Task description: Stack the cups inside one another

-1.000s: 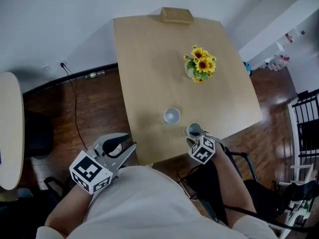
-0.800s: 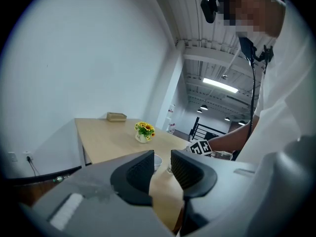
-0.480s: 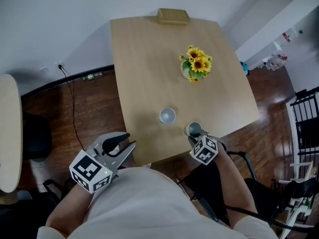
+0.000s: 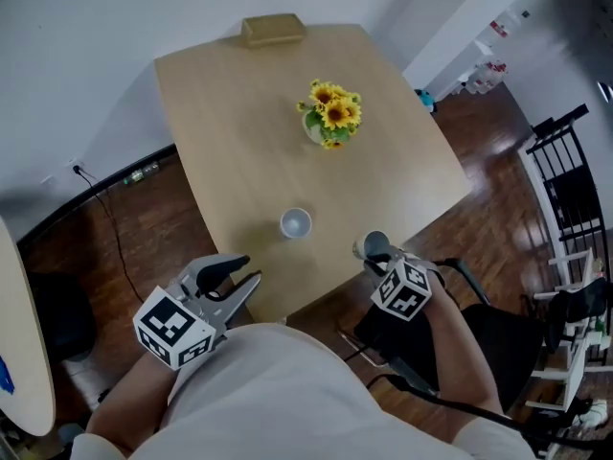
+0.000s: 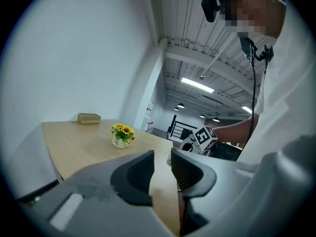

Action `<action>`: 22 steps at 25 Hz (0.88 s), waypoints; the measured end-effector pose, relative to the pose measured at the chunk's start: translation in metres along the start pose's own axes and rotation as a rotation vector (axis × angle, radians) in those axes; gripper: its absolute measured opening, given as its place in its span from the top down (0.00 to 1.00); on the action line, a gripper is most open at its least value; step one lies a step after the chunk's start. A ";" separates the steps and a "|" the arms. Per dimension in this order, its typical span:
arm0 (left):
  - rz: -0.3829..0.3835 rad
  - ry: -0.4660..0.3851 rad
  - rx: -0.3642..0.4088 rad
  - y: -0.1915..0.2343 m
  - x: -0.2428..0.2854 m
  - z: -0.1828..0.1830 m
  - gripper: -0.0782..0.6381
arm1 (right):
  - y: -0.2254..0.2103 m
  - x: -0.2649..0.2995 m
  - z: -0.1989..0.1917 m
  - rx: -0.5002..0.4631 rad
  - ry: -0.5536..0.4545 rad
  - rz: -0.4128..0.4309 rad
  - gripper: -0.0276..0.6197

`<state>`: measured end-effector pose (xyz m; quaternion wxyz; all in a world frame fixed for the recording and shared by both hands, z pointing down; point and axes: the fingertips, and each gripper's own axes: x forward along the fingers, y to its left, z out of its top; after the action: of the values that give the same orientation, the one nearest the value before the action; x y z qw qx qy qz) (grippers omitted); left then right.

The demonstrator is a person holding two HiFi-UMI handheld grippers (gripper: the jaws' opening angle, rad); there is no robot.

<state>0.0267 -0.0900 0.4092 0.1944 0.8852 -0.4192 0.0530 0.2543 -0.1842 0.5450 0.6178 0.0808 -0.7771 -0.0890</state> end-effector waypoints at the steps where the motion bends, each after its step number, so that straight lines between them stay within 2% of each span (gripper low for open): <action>1: -0.016 0.002 0.004 0.001 0.001 0.002 0.73 | 0.001 -0.004 0.001 0.011 0.001 0.000 0.92; 5: -0.062 0.007 0.013 0.007 0.000 0.005 0.73 | 0.003 -0.016 0.015 0.037 0.003 -0.005 0.92; 10: -0.080 0.008 0.012 0.021 -0.012 0.005 0.73 | 0.000 -0.021 0.054 0.017 -0.027 -0.002 0.92; 22: -0.001 -0.019 -0.051 0.064 -0.065 -0.006 0.73 | -0.014 0.004 0.153 -0.096 -0.082 0.042 0.92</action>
<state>-0.0635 -0.0778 0.4170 0.2126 0.8807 -0.4219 0.0337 0.1049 -0.1931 0.5119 0.5905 0.0312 -0.7979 -0.1167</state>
